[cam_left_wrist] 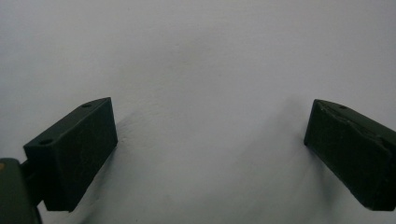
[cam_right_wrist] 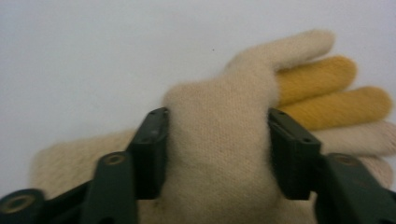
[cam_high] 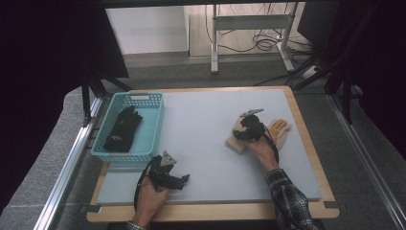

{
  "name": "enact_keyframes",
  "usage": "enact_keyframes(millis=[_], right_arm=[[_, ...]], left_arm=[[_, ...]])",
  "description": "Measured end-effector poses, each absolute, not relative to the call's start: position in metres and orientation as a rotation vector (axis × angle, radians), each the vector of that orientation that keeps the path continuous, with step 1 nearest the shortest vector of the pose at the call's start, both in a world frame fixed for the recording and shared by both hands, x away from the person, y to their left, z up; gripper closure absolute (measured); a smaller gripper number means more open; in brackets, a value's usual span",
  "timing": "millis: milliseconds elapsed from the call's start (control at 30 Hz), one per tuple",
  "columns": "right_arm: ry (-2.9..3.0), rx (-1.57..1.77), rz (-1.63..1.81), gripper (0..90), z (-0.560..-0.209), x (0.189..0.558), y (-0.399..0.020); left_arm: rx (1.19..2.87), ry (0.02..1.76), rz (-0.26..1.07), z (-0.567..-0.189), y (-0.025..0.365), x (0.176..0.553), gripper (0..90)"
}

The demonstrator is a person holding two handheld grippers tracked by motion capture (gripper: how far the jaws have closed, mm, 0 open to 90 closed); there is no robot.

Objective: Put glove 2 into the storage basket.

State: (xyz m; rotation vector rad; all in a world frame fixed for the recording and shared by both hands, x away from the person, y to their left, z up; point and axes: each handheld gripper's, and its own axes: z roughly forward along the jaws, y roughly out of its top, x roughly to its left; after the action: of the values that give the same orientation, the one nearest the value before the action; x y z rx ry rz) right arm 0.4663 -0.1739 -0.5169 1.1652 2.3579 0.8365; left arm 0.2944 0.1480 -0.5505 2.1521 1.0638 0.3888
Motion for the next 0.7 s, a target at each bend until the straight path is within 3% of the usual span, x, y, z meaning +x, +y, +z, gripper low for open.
enact_keyframes(millis=[167,500,700], right_arm=[[2.374,1.108,0.869,53.1,-0.512,0.461,-0.178],[2.466,0.883,1.006,51.3,-0.466,0.425,-0.175],[2.567,0.721,1.076,48.6,-0.464,0.396,-0.153]], left_arm=[[2.152,1.064,0.387,-0.550,0.148,0.294,2.9],[2.155,1.063,0.386,-0.550,0.148,0.295,2.9],[2.155,1.062,0.388,-0.550,0.148,0.295,2.9]])
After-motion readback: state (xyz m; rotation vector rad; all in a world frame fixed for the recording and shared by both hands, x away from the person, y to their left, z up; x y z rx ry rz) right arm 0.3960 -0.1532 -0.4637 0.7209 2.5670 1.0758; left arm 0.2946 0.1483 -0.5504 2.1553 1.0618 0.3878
